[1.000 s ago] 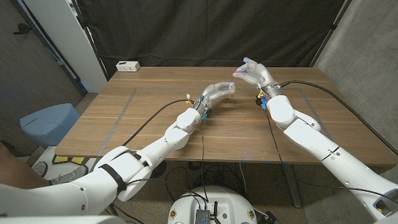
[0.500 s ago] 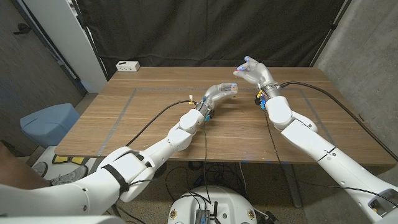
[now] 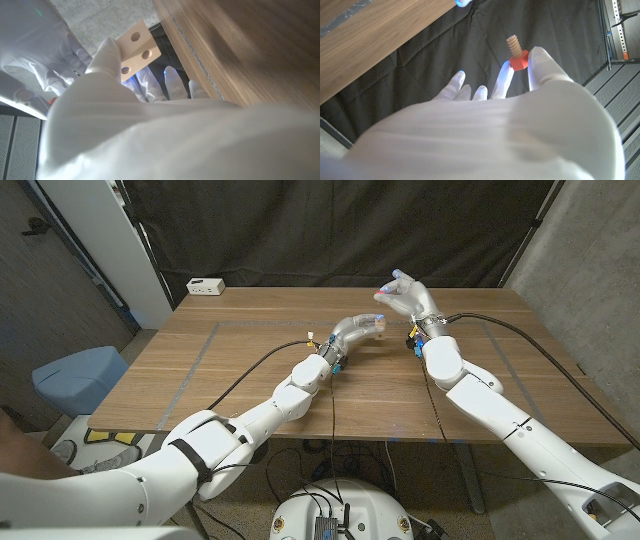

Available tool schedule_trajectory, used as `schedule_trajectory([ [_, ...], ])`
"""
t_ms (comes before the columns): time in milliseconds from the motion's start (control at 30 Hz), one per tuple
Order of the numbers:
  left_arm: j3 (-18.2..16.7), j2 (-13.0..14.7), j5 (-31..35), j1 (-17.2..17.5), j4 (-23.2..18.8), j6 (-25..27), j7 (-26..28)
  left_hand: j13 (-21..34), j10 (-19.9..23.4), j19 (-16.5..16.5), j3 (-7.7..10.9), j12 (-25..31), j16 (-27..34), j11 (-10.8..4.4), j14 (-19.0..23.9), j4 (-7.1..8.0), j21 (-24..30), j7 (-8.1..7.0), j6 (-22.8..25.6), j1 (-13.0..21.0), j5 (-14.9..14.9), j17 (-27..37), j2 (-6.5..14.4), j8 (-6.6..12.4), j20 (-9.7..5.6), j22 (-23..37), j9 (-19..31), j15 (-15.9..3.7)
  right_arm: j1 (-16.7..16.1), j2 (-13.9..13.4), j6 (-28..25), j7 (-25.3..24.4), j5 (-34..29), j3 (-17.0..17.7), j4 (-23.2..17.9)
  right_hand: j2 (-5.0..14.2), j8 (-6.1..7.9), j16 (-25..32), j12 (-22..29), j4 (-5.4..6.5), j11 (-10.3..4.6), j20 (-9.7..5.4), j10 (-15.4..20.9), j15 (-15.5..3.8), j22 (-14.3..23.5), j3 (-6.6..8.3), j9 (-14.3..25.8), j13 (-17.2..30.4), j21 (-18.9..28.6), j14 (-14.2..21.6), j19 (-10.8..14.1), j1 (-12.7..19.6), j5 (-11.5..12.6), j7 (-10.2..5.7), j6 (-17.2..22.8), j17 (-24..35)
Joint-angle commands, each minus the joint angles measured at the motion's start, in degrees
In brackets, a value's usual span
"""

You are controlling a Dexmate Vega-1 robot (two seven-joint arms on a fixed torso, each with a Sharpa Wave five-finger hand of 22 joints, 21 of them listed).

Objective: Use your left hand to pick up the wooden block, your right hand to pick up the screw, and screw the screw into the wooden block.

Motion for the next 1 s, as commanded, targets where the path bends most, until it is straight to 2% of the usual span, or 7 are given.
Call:
schedule_trajectory([
  [33,0.61,-0.51,0.92,-1.17,1.79,-0.28,-0.4,2.79,0.96,0.26,0.14,0.38,-0.2,-0.43,0.3,0.18,0.51,1.69,4.24,-1.66,0.48,0.28,3.29,0.43,-0.02,0.15,0.54,-6.01,1.26,1.74,0.2,-1.0,-1.7,-1.63,2.46,0.15,0.39,0.23,0.17,-0.02,0.07,-1.67,0.81,-2.11,0.12,0.44,-0.06,0.28,0.18,0.56,0.68,-0.25,0.36,0.02,0.31,0.1],
  [567,0.73,-0.62,0.96,-1.38,1.7,-0.23,-0.48,2.82,0.97,0.28,0.1,0.25,-0.26,-0.43,0.28,0.12,0.52,1.64,4.32,-1.6,0.47,0.26,3.24,0.42,-0.07,0.15,0.54,-6.07,0.45,1.07,1.04,-0.73,-1.52,-1.16,3.07,0.18,0.76,0.19,0.07,-0.1,0.24,-1.85,0.93,-2.28,0.12,0.59,-0.14,0.29,0.18,0.8,0.94,-0.18,0.57,-0.12,0.42,0.13],
  [1000,0.92,0.24,1.35,-0.3,-1.07,0.79,0.17,2.91,1.04,0.26,0.08,0.17,-0.31,-0.42,0.32,0.17,0.51,1.54,4.37,-1.68,0.48,0.24,3.27,0.41,-0.04,0.15,0.54,-5.96,-0.71,0.89,1.5,-1.5,-1.45,-0.64,3.16,0.27,0.88,0.14,0.01,-0.08,-0.04,-1.93,1.01,-2.48,0.12,0.71,-0.28,0.3,0.13,0.86,0.98,-0.22,0.7,-0.01,0.2,0.18],
])
